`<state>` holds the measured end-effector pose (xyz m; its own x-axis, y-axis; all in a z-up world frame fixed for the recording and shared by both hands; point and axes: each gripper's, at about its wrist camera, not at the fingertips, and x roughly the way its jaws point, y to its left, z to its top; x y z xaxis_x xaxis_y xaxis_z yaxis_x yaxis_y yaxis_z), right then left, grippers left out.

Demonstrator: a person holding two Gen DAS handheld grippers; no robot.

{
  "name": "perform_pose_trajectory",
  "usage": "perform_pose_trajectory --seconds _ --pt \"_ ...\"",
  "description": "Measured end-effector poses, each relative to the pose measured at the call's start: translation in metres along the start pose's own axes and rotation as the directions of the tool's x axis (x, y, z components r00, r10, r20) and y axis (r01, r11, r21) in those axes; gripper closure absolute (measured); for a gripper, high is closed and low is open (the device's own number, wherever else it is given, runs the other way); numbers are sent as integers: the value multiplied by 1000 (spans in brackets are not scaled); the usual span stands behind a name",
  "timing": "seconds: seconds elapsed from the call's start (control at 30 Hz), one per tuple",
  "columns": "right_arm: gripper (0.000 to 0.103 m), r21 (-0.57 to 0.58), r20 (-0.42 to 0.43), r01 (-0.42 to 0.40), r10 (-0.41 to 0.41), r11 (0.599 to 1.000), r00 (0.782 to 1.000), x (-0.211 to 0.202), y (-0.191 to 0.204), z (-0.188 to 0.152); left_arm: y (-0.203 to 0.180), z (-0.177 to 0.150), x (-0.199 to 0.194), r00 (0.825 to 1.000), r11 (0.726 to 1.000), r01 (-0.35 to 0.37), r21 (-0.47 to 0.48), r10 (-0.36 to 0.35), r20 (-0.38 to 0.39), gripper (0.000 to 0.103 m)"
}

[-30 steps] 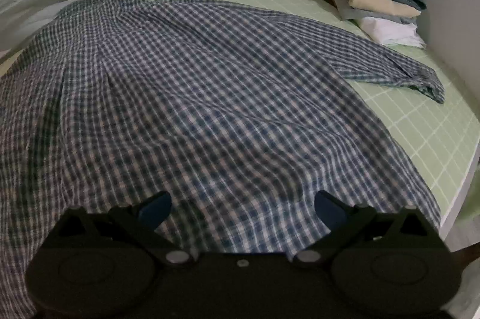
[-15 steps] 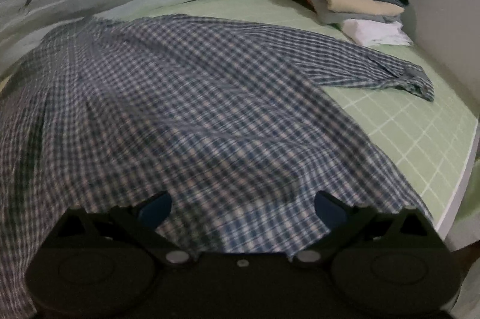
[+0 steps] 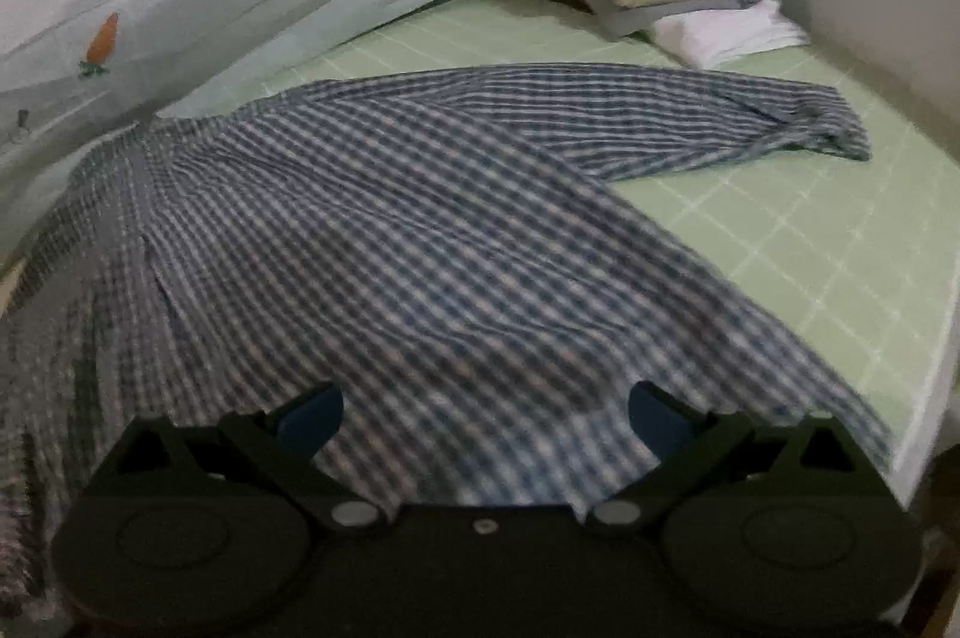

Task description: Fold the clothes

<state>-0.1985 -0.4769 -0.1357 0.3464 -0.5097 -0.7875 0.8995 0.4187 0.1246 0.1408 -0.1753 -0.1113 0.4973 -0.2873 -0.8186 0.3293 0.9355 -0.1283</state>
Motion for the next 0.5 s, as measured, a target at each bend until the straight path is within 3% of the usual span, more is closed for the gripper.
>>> perform_pose_trajectory --seconds 0.07,0.17,0.33,0.5 --pt "0 -43 -5 -10 10 999 1000 5 19 3 13 -2 14 995 996 -88 1 88 -57 17" --pt "1 -118 -6 -27 26 993 1000 10 53 8 33 -10 26 980 986 -165 -13 162 -118 12" --pt "1 -256 -1 -102 106 961 994 6 124 9 60 -26 45 956 971 -225 -78 204 -213 11" --pt "1 -418 -8 -176 191 891 982 -3 200 -12 73 -35 45 948 964 -240 -114 207 -244 10"
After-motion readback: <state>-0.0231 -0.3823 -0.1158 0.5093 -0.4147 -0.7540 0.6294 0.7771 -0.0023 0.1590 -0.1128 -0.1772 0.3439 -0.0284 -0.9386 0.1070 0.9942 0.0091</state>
